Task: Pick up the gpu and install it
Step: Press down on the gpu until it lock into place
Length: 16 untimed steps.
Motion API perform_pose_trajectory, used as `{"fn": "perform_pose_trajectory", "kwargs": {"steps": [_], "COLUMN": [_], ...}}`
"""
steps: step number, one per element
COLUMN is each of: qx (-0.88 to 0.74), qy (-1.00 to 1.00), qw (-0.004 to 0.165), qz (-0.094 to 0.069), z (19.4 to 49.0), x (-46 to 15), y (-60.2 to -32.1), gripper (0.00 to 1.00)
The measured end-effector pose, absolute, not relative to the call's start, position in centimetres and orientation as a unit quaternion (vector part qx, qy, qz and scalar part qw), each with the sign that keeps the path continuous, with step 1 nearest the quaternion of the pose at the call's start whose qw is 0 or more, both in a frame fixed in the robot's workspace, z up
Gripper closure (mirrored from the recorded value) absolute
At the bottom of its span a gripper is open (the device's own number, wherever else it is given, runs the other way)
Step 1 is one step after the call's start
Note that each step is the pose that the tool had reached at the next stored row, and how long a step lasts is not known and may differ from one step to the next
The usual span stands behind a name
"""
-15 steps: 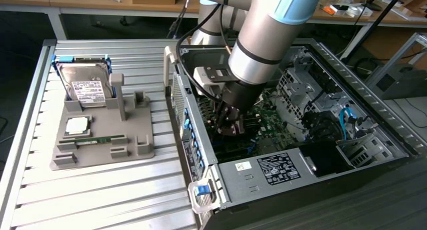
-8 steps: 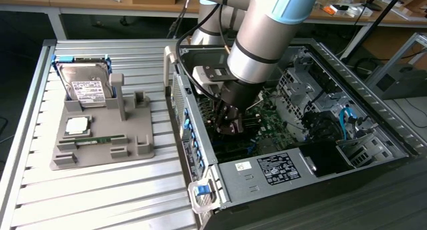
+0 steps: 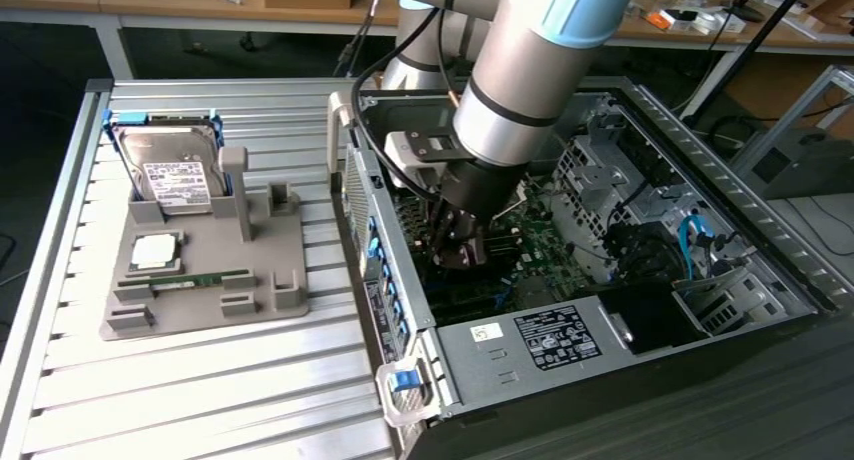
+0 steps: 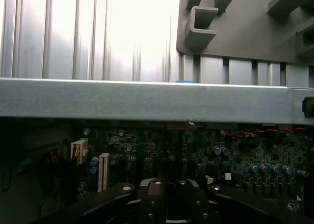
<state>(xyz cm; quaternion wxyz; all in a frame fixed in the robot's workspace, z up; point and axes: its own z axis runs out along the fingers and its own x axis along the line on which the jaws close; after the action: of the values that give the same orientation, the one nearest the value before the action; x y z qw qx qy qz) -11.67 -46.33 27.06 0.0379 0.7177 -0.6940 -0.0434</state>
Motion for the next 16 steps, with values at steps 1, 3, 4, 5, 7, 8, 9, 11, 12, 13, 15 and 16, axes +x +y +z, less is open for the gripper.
{"fn": "perform_pose_trajectory", "kwargs": {"steps": [1,3,4,5,7,8,9,11,12,13,15,16], "qx": [0.718,0.718,0.718,0.718,0.718,0.718,0.718,0.718,0.718,0.718,0.718,0.718], "qy": [-0.694,-0.694,-0.694,-0.694,-0.694,-0.694,-0.694,-0.694,-0.694,-0.694,-0.694,-0.694], "qw": [0.038,0.039,0.040,0.041,0.041,0.041,0.041,0.041,0.041,0.042,0.042,0.042], "qz": [-0.043,-0.042,-0.041,-0.041,-0.040,-0.040,-0.040,-0.040,-0.040,-0.040,-0.040,-0.040], "z": [27.06,27.06,27.06,27.05,27.04,27.04,27.04,27.04,27.03,27.04,27.03,27.03], "x": [-11.67,-11.68,-11.68,-11.68,-11.67,-11.70,-11.70,-11.73,-11.73,-11.72,-11.73,-11.73], "y": [-46.31,-46.26,-46.21,-46.12,-45.88,-45.87,-45.88,-45.95,-45.94,-45.87,-45.59,-45.50], "gripper": [0.89,0.89,0.89,0.89,0.89,0.89,0.89,0.89,0.89,0.89,0.89,0.89]}}
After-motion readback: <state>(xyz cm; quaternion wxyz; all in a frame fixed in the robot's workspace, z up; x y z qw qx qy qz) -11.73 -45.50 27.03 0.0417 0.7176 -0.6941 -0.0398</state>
